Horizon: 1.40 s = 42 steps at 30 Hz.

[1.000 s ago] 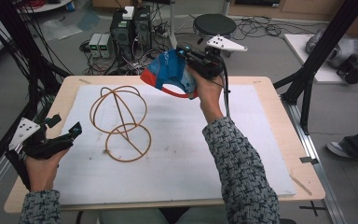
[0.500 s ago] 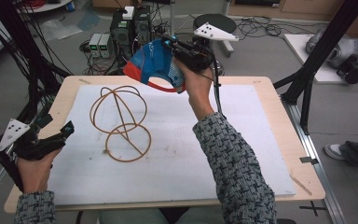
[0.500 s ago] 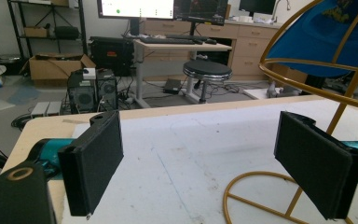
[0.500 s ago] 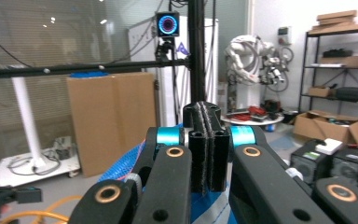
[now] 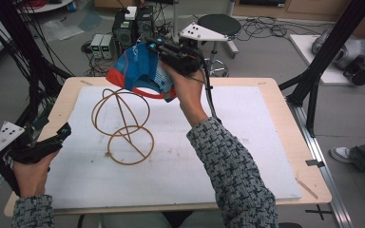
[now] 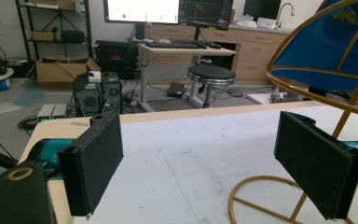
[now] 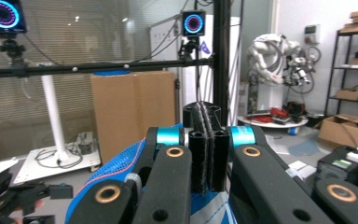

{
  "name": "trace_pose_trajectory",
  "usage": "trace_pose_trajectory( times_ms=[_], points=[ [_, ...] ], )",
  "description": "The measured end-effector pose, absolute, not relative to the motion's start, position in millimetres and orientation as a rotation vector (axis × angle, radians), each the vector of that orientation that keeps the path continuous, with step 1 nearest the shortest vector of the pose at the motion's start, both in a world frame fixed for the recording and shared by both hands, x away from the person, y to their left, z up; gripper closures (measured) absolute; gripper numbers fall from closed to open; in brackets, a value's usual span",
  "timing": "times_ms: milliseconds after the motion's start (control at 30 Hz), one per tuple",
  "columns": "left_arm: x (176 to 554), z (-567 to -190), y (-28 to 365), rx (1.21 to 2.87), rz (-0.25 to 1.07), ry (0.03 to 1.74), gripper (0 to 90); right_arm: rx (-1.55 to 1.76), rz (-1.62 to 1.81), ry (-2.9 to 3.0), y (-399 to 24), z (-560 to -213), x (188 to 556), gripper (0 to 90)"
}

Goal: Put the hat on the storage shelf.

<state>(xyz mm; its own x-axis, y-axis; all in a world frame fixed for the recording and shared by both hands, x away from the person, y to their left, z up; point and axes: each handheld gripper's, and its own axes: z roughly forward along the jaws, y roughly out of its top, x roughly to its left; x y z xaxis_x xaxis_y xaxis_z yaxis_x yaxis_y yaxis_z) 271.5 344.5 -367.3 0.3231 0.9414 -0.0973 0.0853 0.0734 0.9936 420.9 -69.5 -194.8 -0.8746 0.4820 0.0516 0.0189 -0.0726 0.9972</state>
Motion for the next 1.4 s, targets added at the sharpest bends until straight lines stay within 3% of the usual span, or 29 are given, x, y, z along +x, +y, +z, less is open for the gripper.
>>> trace_pose_trajectory(
  times_ms=[1400],
  points=[
    [263.3, -361.4, 358.7, 1.288, 0.894, 1.062, 15.7, 0.3, 1.985, 2.188, 4.4, -215.6, 372.9, 90.0]
  ],
)
